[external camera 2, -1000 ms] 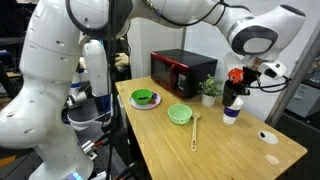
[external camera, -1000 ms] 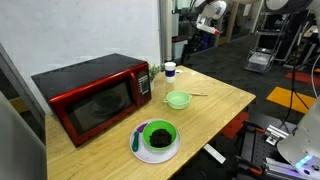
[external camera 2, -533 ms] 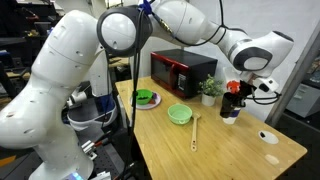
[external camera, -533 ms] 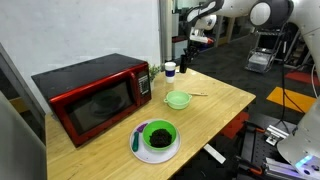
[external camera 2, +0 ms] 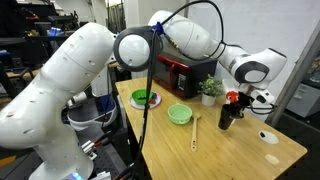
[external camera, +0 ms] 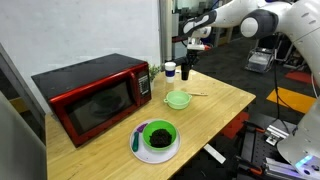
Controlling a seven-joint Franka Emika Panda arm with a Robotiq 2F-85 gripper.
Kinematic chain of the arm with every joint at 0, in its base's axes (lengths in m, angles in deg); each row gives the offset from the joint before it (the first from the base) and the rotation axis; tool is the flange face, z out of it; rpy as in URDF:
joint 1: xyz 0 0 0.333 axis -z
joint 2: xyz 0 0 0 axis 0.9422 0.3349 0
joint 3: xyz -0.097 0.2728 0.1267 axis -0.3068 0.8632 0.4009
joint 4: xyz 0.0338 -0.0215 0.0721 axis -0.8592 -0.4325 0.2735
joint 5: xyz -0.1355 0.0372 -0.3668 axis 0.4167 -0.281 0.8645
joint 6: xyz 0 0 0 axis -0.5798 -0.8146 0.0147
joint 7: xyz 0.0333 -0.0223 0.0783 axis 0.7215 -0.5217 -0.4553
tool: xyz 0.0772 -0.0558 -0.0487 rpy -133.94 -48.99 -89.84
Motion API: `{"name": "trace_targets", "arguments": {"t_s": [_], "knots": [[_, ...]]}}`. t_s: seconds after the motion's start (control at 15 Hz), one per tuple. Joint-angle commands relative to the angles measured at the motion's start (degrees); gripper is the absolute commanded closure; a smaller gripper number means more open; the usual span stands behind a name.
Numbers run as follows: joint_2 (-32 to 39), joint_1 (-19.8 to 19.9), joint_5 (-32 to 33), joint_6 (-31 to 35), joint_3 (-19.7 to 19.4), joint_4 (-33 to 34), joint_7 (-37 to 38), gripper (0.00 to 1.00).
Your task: Remove the black cup from the light green pot, use the ladle to scoop out some of the contents in the green bowl into the pot
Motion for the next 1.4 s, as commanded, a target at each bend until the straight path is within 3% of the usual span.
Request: {"name": "trace_targets", "arguments": {"t_s": [0.0,0.53,0.6,0.67,0.93,1.33], "knots": [[4.30,1.32,1.33,-2.42,1.82,5.76,0.87,0.98],[9.19,1.01,3.54,-4.08,2.44,10.84,1.53,0.98],[8.97,0.18,2.57,-3.67,1.23,10.38,1.11,0.68],[8.96,0.14,2.59,-3.54,1.25,10.47,0.99,0.67],[7.17,-0.82,3.03,-2.11,1.01,8.47,0.49,0.40],[-1.10,-6.07,6.98,2.68,-0.52,-1.61,0.01,0.01]]}}
